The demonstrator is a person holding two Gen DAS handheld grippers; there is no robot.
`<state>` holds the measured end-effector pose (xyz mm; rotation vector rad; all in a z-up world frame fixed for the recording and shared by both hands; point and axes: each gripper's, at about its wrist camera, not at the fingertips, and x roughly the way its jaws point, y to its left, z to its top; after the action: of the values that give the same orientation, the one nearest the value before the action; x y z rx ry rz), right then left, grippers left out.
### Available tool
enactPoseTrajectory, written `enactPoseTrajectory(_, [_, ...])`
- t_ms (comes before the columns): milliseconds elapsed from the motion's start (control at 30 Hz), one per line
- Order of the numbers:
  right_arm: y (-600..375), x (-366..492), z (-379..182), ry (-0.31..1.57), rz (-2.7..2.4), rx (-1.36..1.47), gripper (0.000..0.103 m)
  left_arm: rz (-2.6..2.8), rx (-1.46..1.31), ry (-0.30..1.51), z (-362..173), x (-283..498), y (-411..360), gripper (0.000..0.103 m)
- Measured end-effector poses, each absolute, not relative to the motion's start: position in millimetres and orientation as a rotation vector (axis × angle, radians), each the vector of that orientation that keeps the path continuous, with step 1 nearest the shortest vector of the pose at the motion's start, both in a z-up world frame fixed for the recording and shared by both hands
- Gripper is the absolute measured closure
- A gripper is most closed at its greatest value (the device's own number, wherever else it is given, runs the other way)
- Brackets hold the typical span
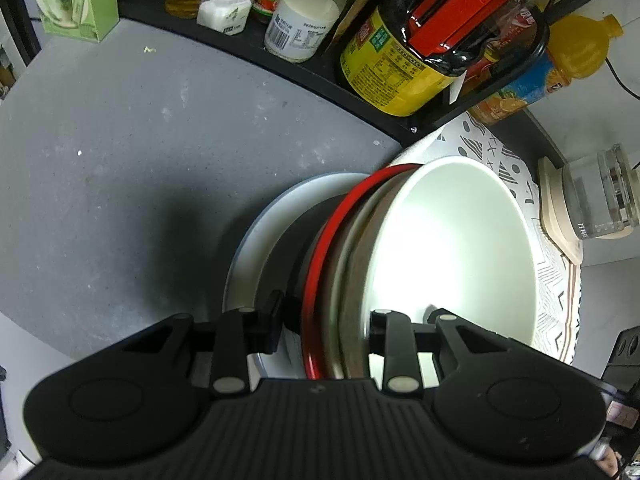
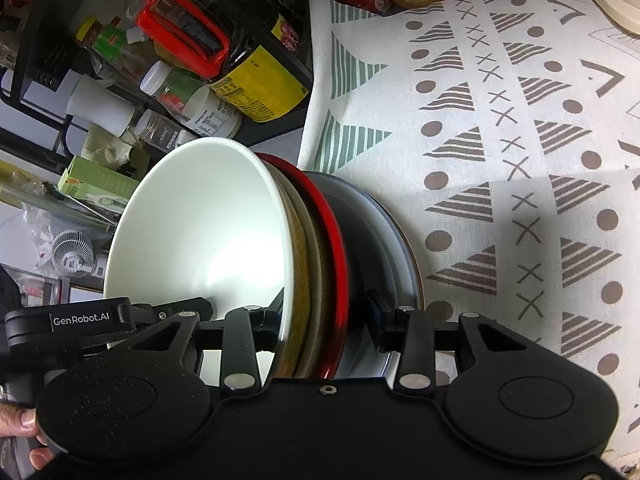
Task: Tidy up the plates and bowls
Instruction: 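Lower the nested bowls onto the plate stack with both grippers, then open both grippers and pull them back from the stack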
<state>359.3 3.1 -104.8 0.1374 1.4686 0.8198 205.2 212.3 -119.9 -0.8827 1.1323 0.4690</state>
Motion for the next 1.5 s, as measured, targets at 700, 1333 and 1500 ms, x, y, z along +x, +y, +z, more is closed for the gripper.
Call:
enactPoseTrajectory(700, [-22.5, 357.3, -63.3, 1.298, 0.756, 0.184, 0.017, 0.443, -0.811, 1.011, -72.0, 199.7, 224.4, 0.035])
enactPoseTrajectory(1333, [-105.8, 375.7, -16.0, 1.065, 0.533, 0.215, 0.000, 0.330, -0.610, 0.931, -13.0, 254.8, 187.1, 0.015])
enactPoseTrajectory(1500, [-129.3, 372.7, -4.4, 1.006, 0.475, 0.211, 0.000, 0.291, -0.566, 0.913, -8.2, 260.7, 169.2, 0.011])
